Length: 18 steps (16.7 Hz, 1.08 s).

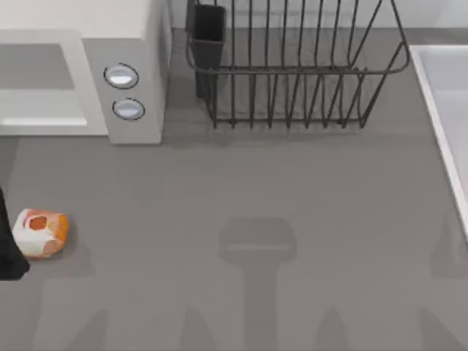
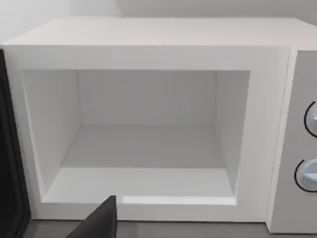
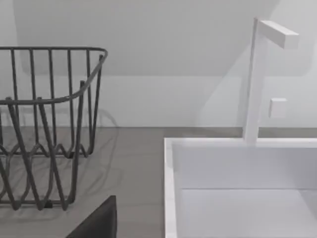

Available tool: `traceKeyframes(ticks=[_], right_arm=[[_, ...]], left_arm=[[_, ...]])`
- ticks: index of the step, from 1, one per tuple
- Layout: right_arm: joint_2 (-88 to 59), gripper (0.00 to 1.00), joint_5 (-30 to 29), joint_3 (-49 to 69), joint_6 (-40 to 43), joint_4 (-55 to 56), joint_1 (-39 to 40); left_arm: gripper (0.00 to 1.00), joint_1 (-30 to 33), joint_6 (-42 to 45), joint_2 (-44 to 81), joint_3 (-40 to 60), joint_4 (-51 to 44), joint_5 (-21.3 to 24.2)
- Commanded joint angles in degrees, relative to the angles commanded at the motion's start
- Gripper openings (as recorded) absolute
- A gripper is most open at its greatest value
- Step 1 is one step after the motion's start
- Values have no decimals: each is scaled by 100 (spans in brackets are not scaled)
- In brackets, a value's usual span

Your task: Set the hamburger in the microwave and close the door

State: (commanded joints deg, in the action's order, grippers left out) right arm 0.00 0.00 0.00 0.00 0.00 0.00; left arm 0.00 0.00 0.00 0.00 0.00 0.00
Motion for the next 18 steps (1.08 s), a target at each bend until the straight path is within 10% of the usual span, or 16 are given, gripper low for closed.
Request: traceKeyframes(ticks=[8, 18], right_arm=[[0, 100, 0, 0, 0, 0, 0], [0, 100, 0, 0, 0, 0, 0]], left_arm=[[100, 52, 53, 1272, 998, -805, -4], [100, 245, 237, 6585, 4503, -3717, -2]])
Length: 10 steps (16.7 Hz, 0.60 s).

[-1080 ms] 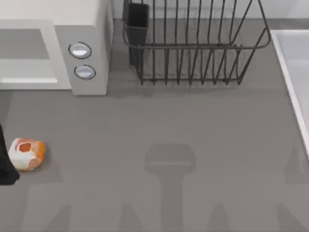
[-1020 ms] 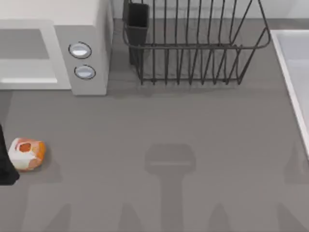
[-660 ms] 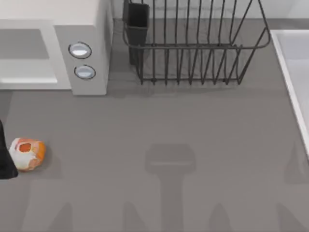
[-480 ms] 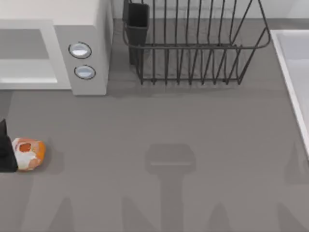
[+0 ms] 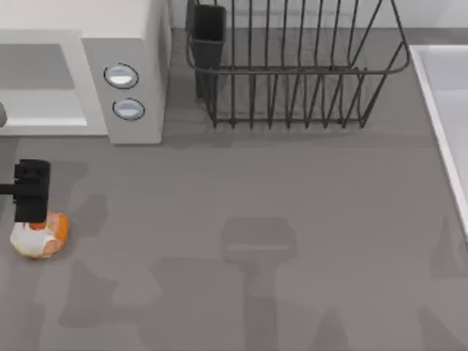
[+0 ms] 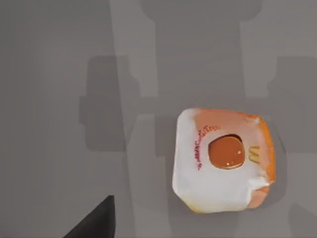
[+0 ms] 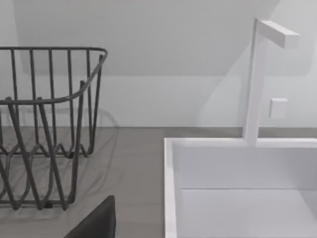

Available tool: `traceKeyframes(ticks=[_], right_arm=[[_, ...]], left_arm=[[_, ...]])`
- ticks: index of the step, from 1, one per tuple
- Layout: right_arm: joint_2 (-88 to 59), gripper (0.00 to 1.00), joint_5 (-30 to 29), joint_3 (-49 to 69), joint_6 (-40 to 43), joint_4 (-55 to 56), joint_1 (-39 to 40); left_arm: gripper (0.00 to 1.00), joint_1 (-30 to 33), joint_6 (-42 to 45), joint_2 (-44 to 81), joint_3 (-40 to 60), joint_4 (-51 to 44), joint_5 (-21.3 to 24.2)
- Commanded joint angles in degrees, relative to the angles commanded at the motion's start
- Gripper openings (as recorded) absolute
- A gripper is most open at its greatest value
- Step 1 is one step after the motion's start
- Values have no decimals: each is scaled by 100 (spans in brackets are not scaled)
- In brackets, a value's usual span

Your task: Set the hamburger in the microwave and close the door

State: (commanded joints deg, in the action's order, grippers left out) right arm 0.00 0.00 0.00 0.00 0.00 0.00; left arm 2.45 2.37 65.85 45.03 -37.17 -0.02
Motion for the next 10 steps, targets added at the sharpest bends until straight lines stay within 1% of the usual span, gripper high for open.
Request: traceKeyframes(ticks=[5, 8, 10], right_arm=[[0, 100, 0, 0, 0, 0, 0], [0, 100, 0, 0, 0, 0, 0], [0, 100, 0, 0, 0, 0, 0]], left_arm=[[100, 83, 79, 2443, 1550, -1266, 1], [100, 113, 108, 3348, 2140, -1747, 2], [100, 123, 119, 3647, 2356, -1910, 0]])
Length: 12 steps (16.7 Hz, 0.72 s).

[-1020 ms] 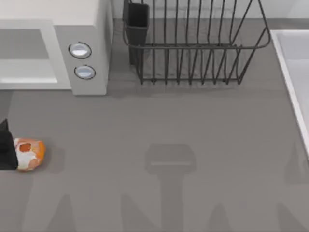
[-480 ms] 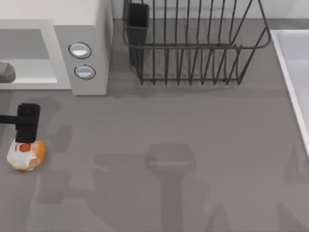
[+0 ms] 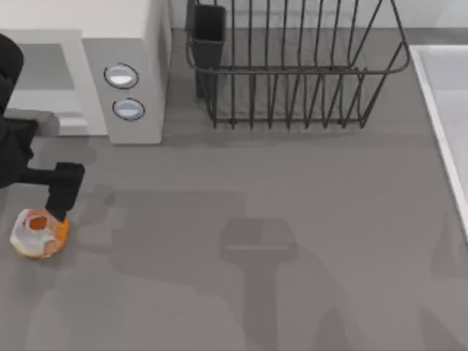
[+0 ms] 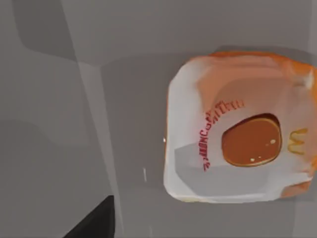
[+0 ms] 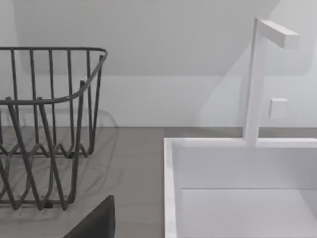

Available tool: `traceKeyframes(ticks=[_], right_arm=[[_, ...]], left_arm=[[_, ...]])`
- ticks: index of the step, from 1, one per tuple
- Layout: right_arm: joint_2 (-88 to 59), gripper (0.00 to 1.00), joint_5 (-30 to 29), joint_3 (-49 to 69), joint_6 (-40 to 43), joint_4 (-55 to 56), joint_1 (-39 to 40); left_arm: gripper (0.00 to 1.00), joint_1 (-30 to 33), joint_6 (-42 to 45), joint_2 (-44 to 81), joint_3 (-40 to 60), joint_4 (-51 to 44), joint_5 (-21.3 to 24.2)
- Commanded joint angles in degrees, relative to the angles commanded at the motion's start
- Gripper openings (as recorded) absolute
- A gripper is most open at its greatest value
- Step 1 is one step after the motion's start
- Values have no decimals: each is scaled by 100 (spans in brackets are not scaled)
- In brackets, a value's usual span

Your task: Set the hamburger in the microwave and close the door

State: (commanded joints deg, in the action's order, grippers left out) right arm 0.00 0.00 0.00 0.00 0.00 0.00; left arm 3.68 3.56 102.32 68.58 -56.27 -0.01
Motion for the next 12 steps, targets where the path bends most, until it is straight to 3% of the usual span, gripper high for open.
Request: traceKeyframes(ticks=[7, 12], right_arm=[[0, 100, 0, 0, 0, 0, 0], [0, 100, 0, 0, 0, 0, 0]], left_arm=[[100, -11, 7, 29, -50, 24, -1], [100, 88, -90, -338, -870, 470, -9]])
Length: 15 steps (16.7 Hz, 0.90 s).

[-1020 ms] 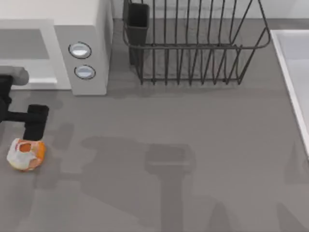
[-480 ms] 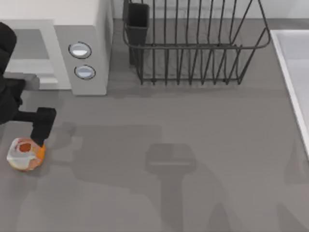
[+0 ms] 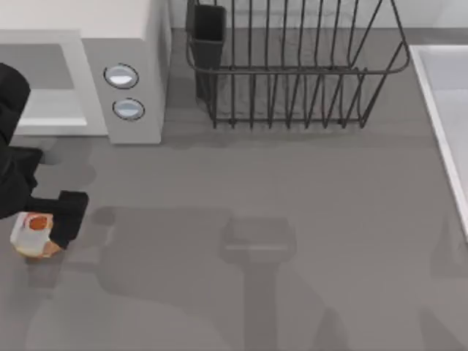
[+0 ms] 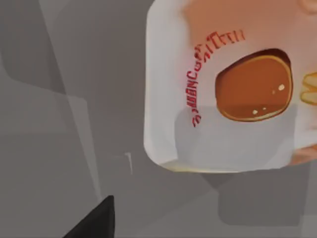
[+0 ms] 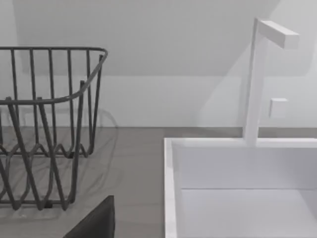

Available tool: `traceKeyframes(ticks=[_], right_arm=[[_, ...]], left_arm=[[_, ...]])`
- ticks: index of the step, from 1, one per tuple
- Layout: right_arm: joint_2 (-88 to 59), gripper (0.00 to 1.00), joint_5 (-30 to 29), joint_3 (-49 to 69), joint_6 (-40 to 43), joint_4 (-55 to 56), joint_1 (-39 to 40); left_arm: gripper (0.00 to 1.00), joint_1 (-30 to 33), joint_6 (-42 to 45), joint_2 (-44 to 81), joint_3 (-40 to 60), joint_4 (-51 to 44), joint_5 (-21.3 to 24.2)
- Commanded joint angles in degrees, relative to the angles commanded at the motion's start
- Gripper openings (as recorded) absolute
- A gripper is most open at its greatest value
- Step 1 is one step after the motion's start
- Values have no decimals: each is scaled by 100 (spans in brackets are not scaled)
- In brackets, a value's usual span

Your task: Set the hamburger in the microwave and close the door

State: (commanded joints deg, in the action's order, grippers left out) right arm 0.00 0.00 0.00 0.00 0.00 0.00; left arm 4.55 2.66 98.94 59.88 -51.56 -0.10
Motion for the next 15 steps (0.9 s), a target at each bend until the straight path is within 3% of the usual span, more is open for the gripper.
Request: traceKeyframes(ticks=[8, 14, 15], right_arm=[[0, 100, 0, 0, 0, 0, 0], [0, 100, 0, 0, 0, 0, 0], [0, 100, 0, 0, 0, 0, 0]], left_arm=[[100, -78, 94, 1107, -66, 1172, 9], [100, -98, 116, 1247, -14, 1279, 12], [92, -98, 116, 1247, -14, 1279, 12]])
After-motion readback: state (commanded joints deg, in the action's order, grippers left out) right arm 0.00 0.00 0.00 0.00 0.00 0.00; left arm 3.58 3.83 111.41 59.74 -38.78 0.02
